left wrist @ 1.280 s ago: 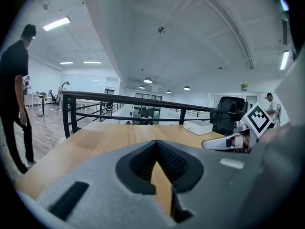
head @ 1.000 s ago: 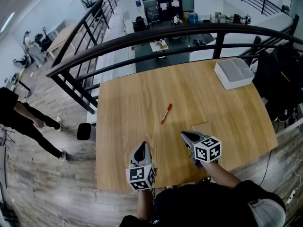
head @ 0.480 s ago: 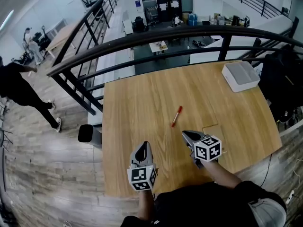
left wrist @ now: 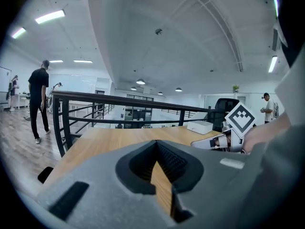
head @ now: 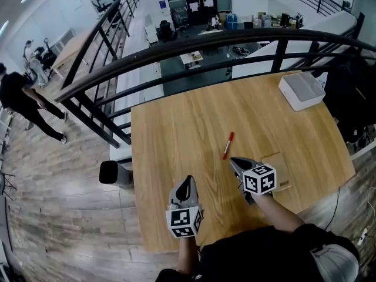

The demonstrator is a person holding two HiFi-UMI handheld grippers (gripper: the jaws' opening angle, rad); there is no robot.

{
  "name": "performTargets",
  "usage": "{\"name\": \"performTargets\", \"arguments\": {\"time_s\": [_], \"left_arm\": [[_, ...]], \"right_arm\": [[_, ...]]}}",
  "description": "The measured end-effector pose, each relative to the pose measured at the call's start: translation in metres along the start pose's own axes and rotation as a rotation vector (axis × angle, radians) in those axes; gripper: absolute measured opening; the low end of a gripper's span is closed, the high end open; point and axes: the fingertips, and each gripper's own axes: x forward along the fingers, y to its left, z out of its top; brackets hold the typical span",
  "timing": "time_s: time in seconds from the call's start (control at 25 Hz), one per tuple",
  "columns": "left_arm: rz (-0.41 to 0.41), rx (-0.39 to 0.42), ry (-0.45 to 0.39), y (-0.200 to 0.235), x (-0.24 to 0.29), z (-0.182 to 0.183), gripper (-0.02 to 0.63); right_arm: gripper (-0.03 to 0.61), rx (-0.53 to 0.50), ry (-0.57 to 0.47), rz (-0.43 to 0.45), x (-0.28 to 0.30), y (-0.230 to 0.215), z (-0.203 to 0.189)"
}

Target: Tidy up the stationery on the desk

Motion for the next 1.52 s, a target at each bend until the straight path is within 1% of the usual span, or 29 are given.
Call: {"name": "performTargets", "arguments": {"time_s": [0.12,0.24,0.4,0.6,0.8,0.92,1.2,1.36,1.52], "left_arm": [[-0.011,-0.017,-0.027,0.012,0.006,0.004,-0.003],[-0.021,-0.032,-0.029,0.02,0.011,0.002,-0.003],[-0.042,-0.054,-0.021,0.027,0.018,-0.005,-0.003],[-0.062,-0.068,-0.019,0.03,0.026,-0.009,-0.003],[-0.075,-0.08,0.005,0.038,0.03,-0.02,-0.003],[-0.081,-0.082,0.018,0.041,0.033,-0.025,-0.003],[-0.099,-0.098,0.02,0.046,0.04,-0.031,-0.003],[-0.1,-0.098,0.023,0.049,0.043,-0.034,-0.003],[-0.095,-0.106,0.03,0.052,0.042,-0.036,-0.003]], "right_arm": [[0.011,-0.001,0.005,-0.035,0.011,-0.002,0.006],[0.011,-0.005,0.009,-0.065,0.02,-0.005,0.011],[0.011,0.008,0.015,-0.102,0.034,-0.009,0.011],[0.012,0.044,0.017,-0.17,0.048,-0.025,0.01],[0.015,0.023,0.041,-0.252,0.062,-0.04,0.006],[0.02,0.028,0.057,-0.29,0.07,-0.049,0.006],[0.044,0.064,0.09,-0.369,0.083,-0.073,0.0],[0.046,0.091,0.095,-0.403,0.093,-0.084,-0.001],[0.064,0.103,0.115,-0.446,0.097,-0.093,-0.001]]}}
